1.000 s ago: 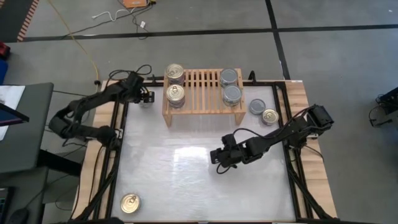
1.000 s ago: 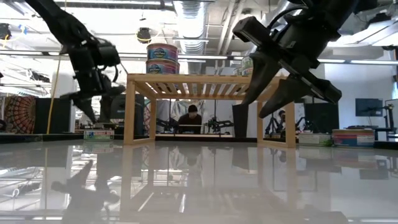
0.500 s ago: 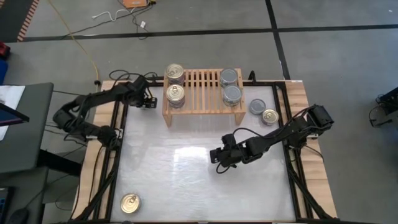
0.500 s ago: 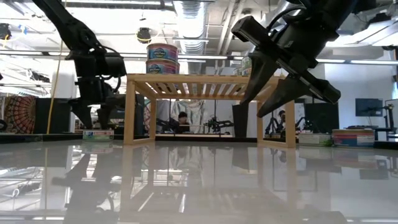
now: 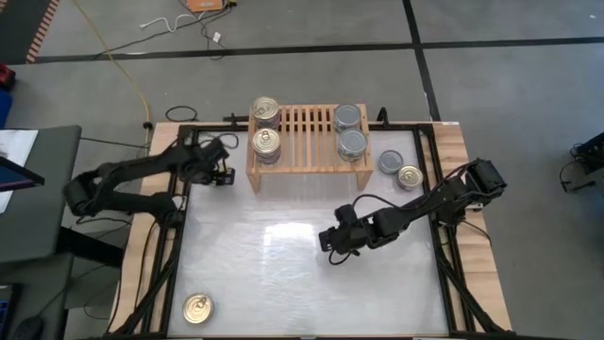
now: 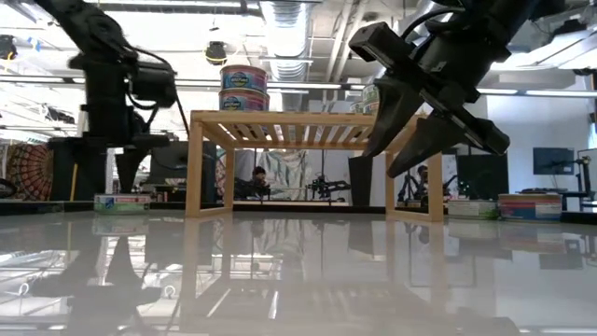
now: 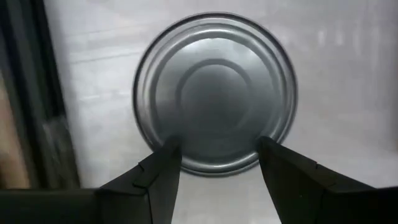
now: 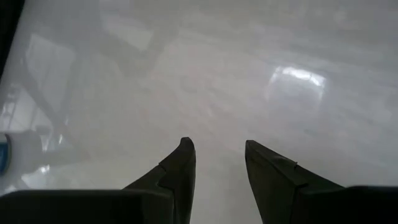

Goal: Stack canned seafood by type on shelf
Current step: Put the green tuna can on the shelf aligned with the other green tuna cans

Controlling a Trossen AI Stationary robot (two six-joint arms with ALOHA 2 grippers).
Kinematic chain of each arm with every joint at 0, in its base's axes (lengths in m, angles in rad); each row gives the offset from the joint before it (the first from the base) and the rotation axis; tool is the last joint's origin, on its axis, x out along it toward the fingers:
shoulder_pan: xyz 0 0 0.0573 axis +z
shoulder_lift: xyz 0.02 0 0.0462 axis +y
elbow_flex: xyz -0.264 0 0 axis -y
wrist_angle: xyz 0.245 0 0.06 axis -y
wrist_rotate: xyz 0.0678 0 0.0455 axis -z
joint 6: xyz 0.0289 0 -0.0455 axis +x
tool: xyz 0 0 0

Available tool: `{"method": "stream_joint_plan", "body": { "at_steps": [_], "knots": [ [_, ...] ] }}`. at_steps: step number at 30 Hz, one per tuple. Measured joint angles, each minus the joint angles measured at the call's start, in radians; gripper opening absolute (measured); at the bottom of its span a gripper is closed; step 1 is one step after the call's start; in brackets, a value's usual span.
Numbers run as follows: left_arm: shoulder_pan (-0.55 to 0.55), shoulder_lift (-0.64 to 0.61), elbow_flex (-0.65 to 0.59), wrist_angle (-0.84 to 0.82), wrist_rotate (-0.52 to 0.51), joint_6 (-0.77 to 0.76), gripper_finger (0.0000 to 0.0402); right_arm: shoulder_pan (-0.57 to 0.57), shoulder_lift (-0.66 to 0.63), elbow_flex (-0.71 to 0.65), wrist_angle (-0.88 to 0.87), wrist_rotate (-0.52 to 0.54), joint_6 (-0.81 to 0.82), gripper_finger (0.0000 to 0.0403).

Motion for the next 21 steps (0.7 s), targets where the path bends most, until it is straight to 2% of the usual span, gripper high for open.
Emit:
{"method": "stream_joint_plan", "body": {
  "at_steps": [5, 11, 17, 21],
  "knots": [
    [-0.179, -0.149, -0.097, 0.006, 0.003, -0.232, 0.0208, 0.023, 0.0, 0.0, 0.0, -0.042, -0.038, 0.0163],
    [-0.389, -0.327, -0.111, -0.027, 0.024, -0.499, 0.0208, 0.059, 0.0, 0.0, -0.008, -0.045, -0.057, 0.0163],
    [-0.559, -0.385, -0.108, -0.031, -0.091, -0.655, 0.0208, 0.072, 0.0, 0.0, -0.006, -0.045, -0.074, 0.0163],
    [-0.594, -0.386, -0.106, -0.063, -0.196, -0.682, 0.0208, 0.073, 0.0, 0.0, -0.005, -0.046, -0.074, 0.0163]
  ]
}}
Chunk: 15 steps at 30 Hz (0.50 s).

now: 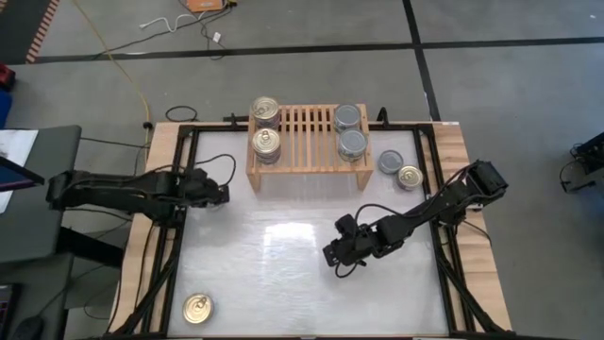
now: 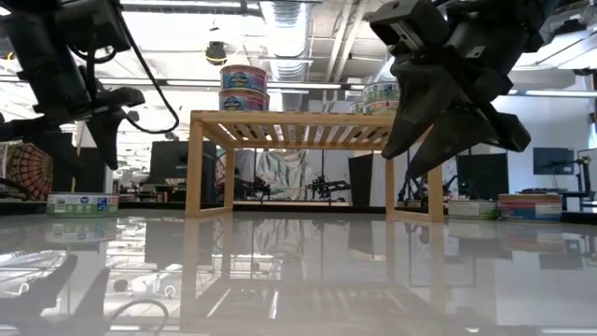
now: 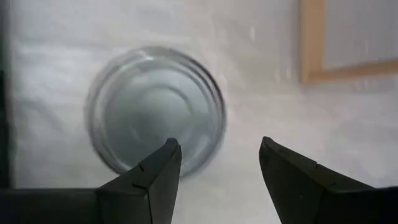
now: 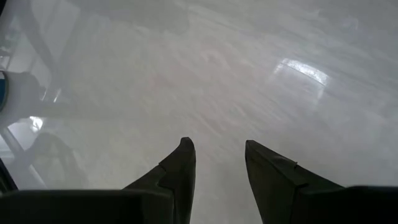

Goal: Stack canned seafood by type on shelf
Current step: Put the green tuna can on the shelf aligned with the other green tuna cans

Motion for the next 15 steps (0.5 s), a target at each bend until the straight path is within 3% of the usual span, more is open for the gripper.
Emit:
{"method": "stream_joint_plan", "body": {
  "at_steps": [6, 15],
  "knots": [
    [0.035, 0.018, -0.006, -0.03, -0.101, 0.038, 0.0208, 0.0, 0.0, 0.0, -0.001, 0.0, -0.007, 0.0163],
    [0.091, 0.204, -0.01, -0.029, -0.021, 0.052, 0.0208, -0.002, 0.0, 0.0, 0.027, 0.0, -0.018, 0.0163]
  ]
}}
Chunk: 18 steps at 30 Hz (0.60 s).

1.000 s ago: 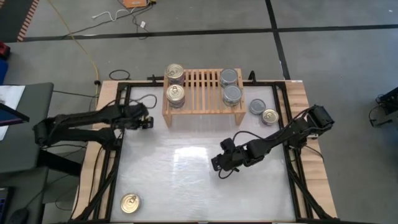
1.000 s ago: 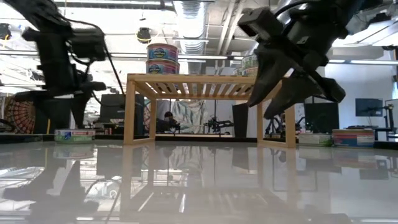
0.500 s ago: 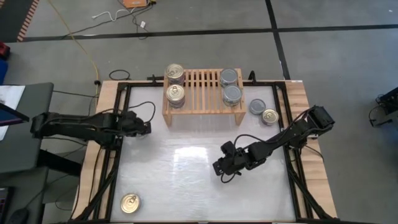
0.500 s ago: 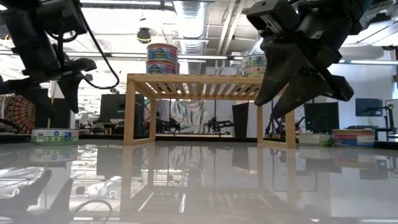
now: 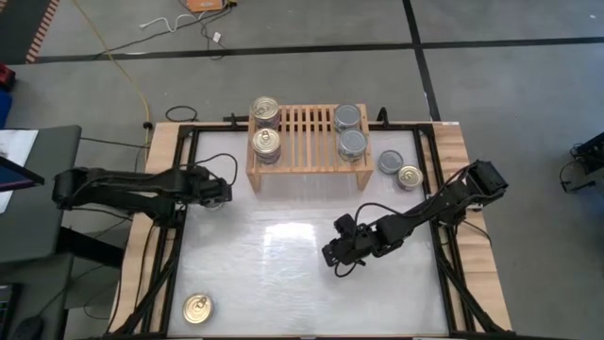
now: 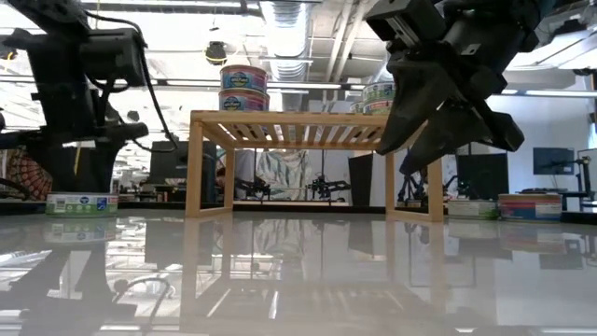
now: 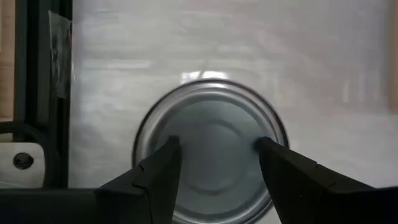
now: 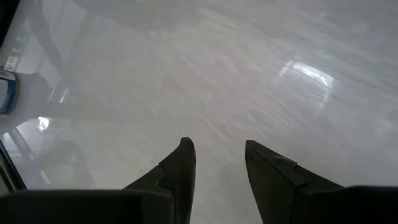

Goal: Stack canned seafood by type on shelf
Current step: Put the green tuna can on the shelf aligned with the other green tuna cans

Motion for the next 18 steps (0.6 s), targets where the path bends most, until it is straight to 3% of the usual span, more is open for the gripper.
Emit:
{"method": "stream_joint_plan", "body": {
  "at_steps": [6, 18],
  "knots": [
    [-0.07, 0.068, 0.004, 0.024, 0.025, -0.032, 0.0208, 0.0, 0.0, 0.0, 0.005, 0.0, 0.001, 0.0163],
    [-0.366, 0.122, 0.05, 0.161, 0.115, -0.194, 0.0208, -0.005, 0.0, 0.0, 0.011, 0.0, 0.001, 0.0163]
  ]
}}
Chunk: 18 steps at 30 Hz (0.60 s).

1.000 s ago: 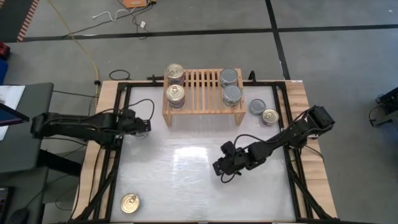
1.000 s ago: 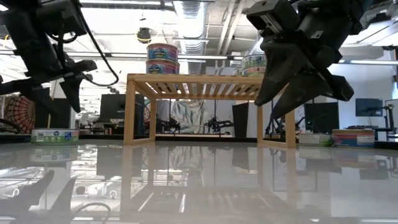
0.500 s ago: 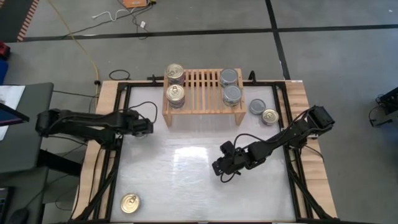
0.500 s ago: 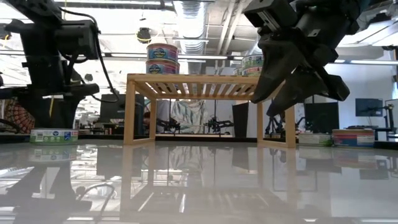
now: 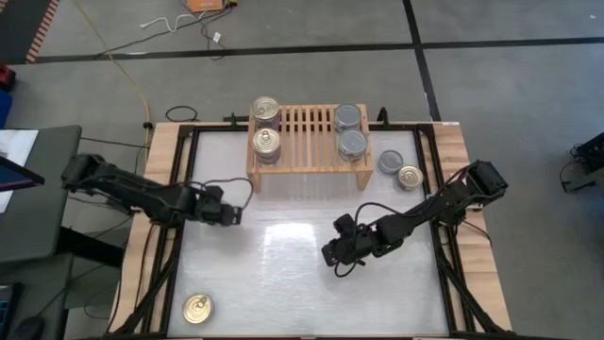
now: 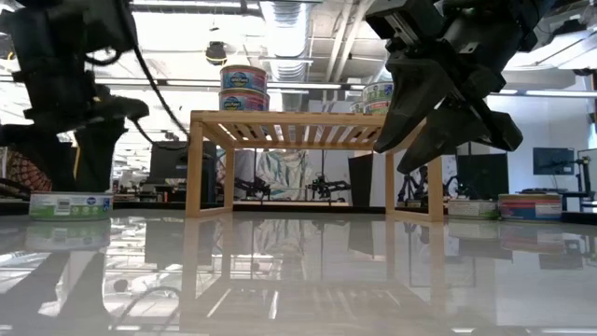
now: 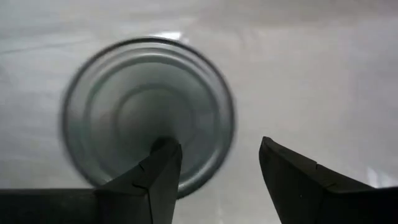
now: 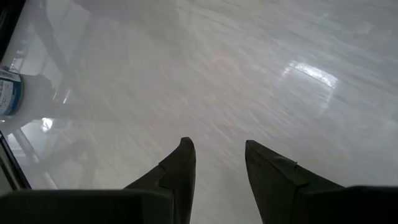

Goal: Stack canned seafood by type on shelf
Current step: Put the green tuna can on the shelf aligned with the other green tuna cans

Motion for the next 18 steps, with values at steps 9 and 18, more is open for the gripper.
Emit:
{"method": "stream_joint_plan", "body": {
  "at_steps": [9, 18],
  "knots": [
    [-0.13, 0.179, -0.002, 0.636, 0.078, 0.079, 0.0208, -0.011, 0.0, 0.0, -0.001, 0.0, -0.008, 0.0163],
    [-0.135, 0.268, -0.002, 1.012, 0.209, 0.277, 0.0208, -0.009, 0.0, 0.0, -0.001, 0.0, -0.008, 0.0163]
  ]
}}
